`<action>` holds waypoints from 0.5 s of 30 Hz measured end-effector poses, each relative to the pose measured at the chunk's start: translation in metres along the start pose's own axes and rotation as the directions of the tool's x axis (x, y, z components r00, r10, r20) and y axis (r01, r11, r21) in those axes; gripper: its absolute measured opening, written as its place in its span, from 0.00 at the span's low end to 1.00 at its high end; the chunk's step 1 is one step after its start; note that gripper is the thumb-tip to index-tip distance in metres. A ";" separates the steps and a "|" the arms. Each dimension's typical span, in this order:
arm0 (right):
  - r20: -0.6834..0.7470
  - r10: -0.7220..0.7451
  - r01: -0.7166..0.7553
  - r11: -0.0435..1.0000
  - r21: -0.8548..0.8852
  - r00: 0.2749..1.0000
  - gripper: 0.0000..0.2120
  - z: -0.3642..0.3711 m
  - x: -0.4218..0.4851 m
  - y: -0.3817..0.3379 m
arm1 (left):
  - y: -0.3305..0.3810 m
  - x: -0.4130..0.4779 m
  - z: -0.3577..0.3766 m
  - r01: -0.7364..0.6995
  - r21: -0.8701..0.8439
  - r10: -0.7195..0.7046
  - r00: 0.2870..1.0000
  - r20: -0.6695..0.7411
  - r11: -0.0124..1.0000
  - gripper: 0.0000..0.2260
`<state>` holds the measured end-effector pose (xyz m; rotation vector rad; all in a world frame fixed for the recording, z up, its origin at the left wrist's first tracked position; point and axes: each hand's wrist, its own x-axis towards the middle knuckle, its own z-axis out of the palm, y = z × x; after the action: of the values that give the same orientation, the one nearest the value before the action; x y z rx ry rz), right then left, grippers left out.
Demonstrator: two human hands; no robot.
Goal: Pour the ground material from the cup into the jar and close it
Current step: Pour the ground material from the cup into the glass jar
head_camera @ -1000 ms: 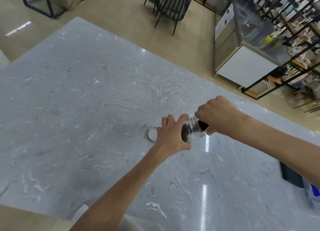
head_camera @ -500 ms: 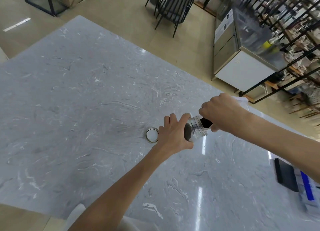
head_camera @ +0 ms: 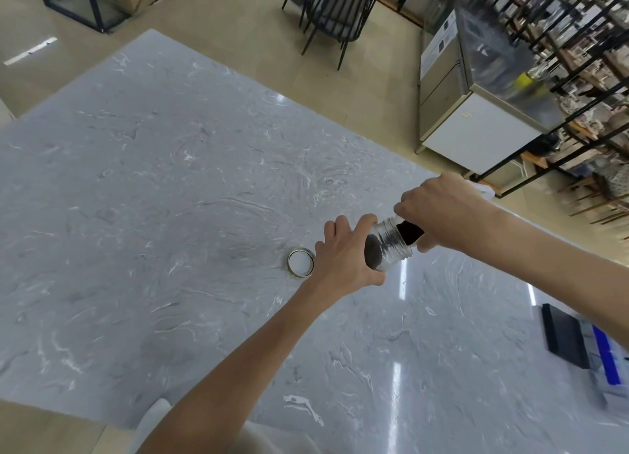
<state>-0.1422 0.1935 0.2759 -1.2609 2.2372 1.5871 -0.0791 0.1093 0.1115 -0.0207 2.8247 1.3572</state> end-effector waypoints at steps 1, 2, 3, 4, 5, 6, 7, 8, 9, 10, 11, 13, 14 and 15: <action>-0.004 -0.004 0.004 1.000 -0.009 1.000 0.18 0.001 0.001 0.000 | 0.000 0.000 0.000 0.002 -0.005 -0.002 1.000 -0.001 1.000 0.41; -0.003 -0.010 0.010 1.000 -0.012 1.000 0.18 0.001 0.002 0.000 | 0.000 -0.001 -0.001 0.001 -0.003 -0.001 1.000 -0.001 1.000 0.41; 0.000 -0.011 0.011 1.000 -0.006 1.000 0.18 0.002 0.002 0.001 | 0.001 -0.001 -0.001 -0.002 0.001 0.002 1.000 0.001 1.000 0.41; 0.004 -0.005 0.004 1.000 0.009 1.000 0.19 0.002 0.002 0.001 | 0.000 0.000 -0.001 -0.001 0.002 0.001 1.000 0.001 1.000 0.41; 0.005 0.002 -0.002 1.000 0.024 1.000 0.19 0.002 0.002 0.001 | 0.000 0.000 -0.001 0.003 -0.002 -0.003 1.000 0.001 1.000 0.41; 0.003 0.002 -0.002 1.000 0.025 1.000 0.19 0.002 0.003 0.000 | -0.001 0.000 -0.001 0.007 -0.007 -0.007 1.000 0.000 1.000 0.41; -0.001 0.000 0.000 1.000 0.022 1.000 0.18 0.003 0.003 0.000 | 0.000 -0.001 -0.001 0.005 -0.006 -0.005 1.000 0.000 1.000 0.41; -0.004 -0.001 0.001 1.000 0.021 1.000 0.18 0.003 0.003 0.001 | 0.000 -0.001 -0.001 0.001 -0.002 -0.001 1.000 -0.001 1.000 0.41; -0.003 0.002 -0.002 1.000 0.030 1.000 0.19 0.003 0.002 0.002 | 0.000 0.000 -0.001 -0.003 -0.001 0.003 1.000 -0.001 1.000 0.41; 0.002 0.007 -0.007 0.999 0.043 1.000 0.19 0.002 0.001 0.003 | 0.000 0.000 0.000 -0.002 -0.004 0.002 1.000 -0.001 1.000 0.41; 0.004 0.006 -0.006 0.999 0.045 1.000 0.19 0.002 0.000 0.003 | 0.000 0.000 0.000 0.000 -0.009 0.000 1.000 -0.002 1.000 0.41; 0.000 -0.016 0.016 1.000 0.026 1.000 0.19 0.002 0.000 0.003 | 0.000 0.000 0.001 -0.004 -0.007 0.004 1.000 0.001 1.000 0.41; -0.004 -0.025 0.025 0.999 0.026 1.000 0.19 0.003 0.000 0.003 | 0.000 0.000 0.001 -0.006 -0.004 0.006 1.000 0.003 1.000 0.41; -0.010 -0.026 0.027 0.999 0.040 1.000 0.19 0.002 -0.001 0.004 | -0.001 0.000 0.002 -0.005 -0.007 0.005 1.000 0.003 1.000 0.41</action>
<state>-0.1453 0.1962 0.2780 -1.2849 2.2367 1.5220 -0.0791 0.1104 0.1098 -0.0113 2.8195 1.3665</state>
